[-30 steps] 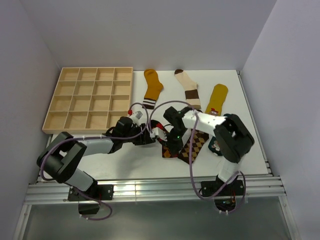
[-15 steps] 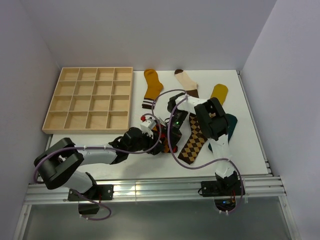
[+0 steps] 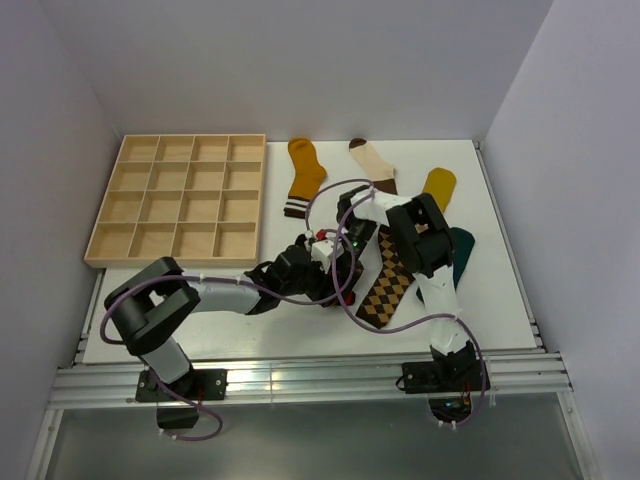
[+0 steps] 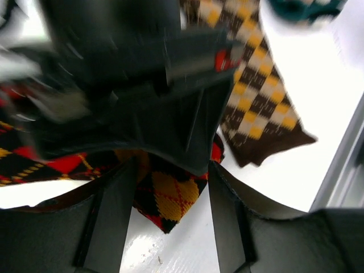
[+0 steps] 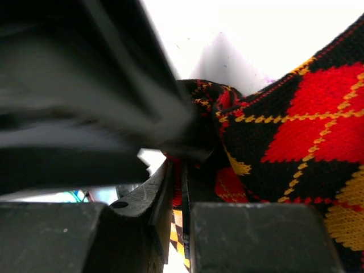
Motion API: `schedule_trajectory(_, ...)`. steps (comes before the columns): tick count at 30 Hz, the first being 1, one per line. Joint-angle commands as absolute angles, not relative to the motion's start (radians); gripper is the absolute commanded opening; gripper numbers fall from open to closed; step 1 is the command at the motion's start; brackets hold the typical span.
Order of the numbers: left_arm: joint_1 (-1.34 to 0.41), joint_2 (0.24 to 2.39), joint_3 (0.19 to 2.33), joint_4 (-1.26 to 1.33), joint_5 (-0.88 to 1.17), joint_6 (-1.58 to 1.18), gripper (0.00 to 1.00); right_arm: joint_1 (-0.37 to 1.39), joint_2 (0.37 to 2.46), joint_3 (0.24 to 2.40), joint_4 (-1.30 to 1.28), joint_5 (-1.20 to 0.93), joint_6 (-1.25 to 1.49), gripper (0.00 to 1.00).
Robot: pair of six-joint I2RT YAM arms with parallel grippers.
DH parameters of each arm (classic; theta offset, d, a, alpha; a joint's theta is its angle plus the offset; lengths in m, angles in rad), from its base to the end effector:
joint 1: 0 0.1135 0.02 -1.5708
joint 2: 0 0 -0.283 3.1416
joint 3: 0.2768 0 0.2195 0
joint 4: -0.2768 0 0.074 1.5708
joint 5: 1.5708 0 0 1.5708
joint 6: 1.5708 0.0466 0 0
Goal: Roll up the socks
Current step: Roll the sock at the center of the board.
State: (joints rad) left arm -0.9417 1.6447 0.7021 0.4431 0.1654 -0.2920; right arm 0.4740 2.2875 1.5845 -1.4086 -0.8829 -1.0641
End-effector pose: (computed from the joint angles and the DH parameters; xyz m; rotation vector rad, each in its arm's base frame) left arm 0.1814 -0.2623 0.2027 0.8028 2.0455 -0.9020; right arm 0.2971 0.1929 0.1473 1.5386 -2.0717 -1.3631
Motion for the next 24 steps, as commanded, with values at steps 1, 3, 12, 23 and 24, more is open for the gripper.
schedule_trajectory(1,-0.948,1.69,0.729,0.462,0.227,-0.271,0.57,0.459,2.312,1.623,-1.439,-0.85,-1.068,0.09)
schedule_trajectory(3,-0.948,1.704,0.718,0.483,0.239,-0.291,0.56,0.449,2.315,1.632,-1.437,-0.856,-1.059,0.09)
schedule_trajectory(12,-0.946,1.692,0.634,0.567,0.27,-0.38,0.53,0.413,2.307,1.615,-1.319,-0.813,-0.931,0.09)
schedule_trajectory(23,-0.946,1.753,0.62,0.647,0.316,-0.46,0.14,0.414,2.202,1.507,-1.164,-0.801,-0.815,0.24)
schedule_trajectory(24,-0.946,1.758,0.615,0.656,0.324,-0.466,0.06,0.414,2.189,1.497,-1.16,-0.804,-0.813,0.26)
